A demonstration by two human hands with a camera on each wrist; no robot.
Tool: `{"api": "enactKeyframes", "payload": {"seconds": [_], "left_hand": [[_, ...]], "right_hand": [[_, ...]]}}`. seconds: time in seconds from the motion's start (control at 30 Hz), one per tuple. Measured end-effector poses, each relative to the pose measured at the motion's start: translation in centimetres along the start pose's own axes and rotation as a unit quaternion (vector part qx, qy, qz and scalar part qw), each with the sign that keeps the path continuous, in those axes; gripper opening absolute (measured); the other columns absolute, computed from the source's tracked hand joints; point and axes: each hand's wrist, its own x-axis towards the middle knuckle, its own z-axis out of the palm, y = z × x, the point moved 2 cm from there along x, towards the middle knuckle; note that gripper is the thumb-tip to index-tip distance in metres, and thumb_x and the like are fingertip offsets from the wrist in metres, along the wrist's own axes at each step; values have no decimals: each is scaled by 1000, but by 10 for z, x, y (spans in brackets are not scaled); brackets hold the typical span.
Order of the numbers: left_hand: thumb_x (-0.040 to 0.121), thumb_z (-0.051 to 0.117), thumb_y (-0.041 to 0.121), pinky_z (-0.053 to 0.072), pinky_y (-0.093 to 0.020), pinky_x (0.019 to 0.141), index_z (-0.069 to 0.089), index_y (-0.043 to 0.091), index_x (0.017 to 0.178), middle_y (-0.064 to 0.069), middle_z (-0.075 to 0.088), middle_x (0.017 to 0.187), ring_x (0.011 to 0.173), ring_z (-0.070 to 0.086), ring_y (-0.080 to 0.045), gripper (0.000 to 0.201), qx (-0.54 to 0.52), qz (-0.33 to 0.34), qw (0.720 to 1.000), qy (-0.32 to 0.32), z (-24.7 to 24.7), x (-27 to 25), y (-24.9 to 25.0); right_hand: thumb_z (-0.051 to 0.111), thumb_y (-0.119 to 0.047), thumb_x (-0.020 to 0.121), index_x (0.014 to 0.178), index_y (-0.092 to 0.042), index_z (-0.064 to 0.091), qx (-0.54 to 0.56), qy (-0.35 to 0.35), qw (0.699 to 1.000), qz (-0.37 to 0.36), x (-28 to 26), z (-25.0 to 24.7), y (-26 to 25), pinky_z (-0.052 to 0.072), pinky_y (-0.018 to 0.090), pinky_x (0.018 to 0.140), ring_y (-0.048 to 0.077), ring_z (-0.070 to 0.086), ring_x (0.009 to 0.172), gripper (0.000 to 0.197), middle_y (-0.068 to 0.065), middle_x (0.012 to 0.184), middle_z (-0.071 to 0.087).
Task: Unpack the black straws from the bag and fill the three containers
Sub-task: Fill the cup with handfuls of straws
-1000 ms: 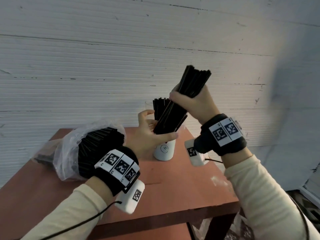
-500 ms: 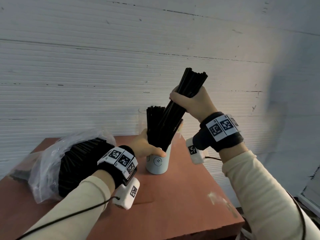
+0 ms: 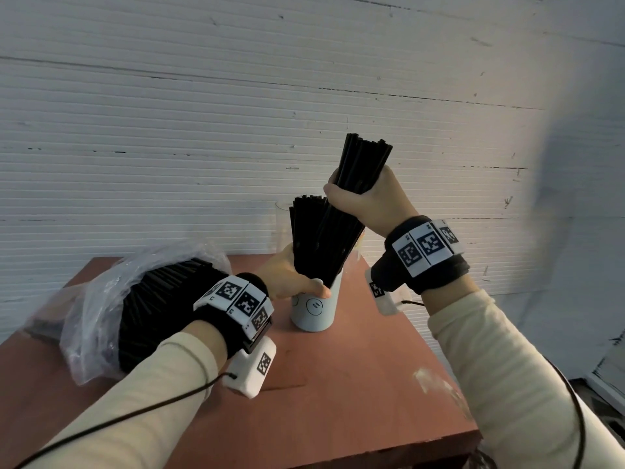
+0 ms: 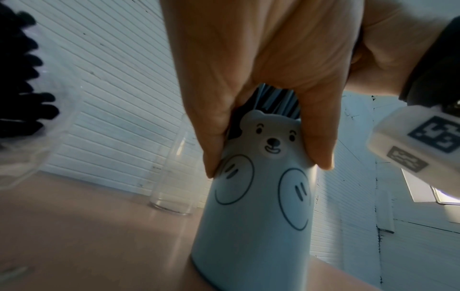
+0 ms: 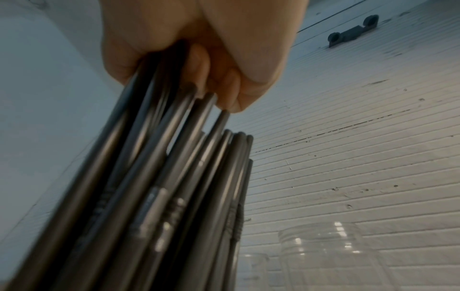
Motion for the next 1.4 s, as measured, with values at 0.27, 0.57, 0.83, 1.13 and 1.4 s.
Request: {"api": "enactKeyframes", "payload": {"seconds": [0.27, 0.57, 0.83, 1.13, 1.4], "left_hand": [[41, 88, 40, 45, -41, 103, 45, 36, 129, 12, 61, 117, 115, 55, -11, 98, 4, 21, 1000, 14, 0, 1, -2], [37, 91, 48, 49, -38, 99, 48, 31, 127, 10, 65, 114, 109, 61, -10, 101, -2, 15, 998, 56, -1, -1, -8], [39, 92, 49, 48, -37, 100, 46, 35, 129, 14, 64, 116, 111, 59, -7, 101, 16, 13, 999, 36, -1, -1, -6], [48, 93, 38, 46, -36, 102, 45, 29, 134, 9, 60, 122, 114, 56, -14, 99, 30, -3, 997, 66, 0, -2, -4], [33, 90, 54, 46, -38, 103, 42, 28, 137, 10, 60, 122, 116, 56, -13, 117, 31, -8, 998, 45, -3, -6, 1]], "right_hand": [[66, -11, 85, 78, 7, 59, -10, -15, 1000, 16, -7, 10, 11, 51, 24, 60, 13, 61, 65, 21, 19, 72, 60], [61, -59, 67, 78, -15, 60, -124, -43, 990, 53, -8, 25, 25, 45, 53, 93, 22, 62, 88, 44, 0, 76, 65], [58, -75, 66, 110, -31, 54, -219, -15, 975, 30, -15, 30, 22, 34, 45, 104, 21, 40, 115, 62, -5, 115, 49], [66, -28, 91, 148, -12, 30, -80, 108, 983, -122, -18, 11, -4, 31, 20, 111, 15, 37, 136, 69, 5, 147, 37], [59, -14, 93, 129, -11, 59, -148, 94, 973, -147, -17, 24, 10, 41, 13, 96, 14, 58, 115, 37, 2, 125, 64]]}}
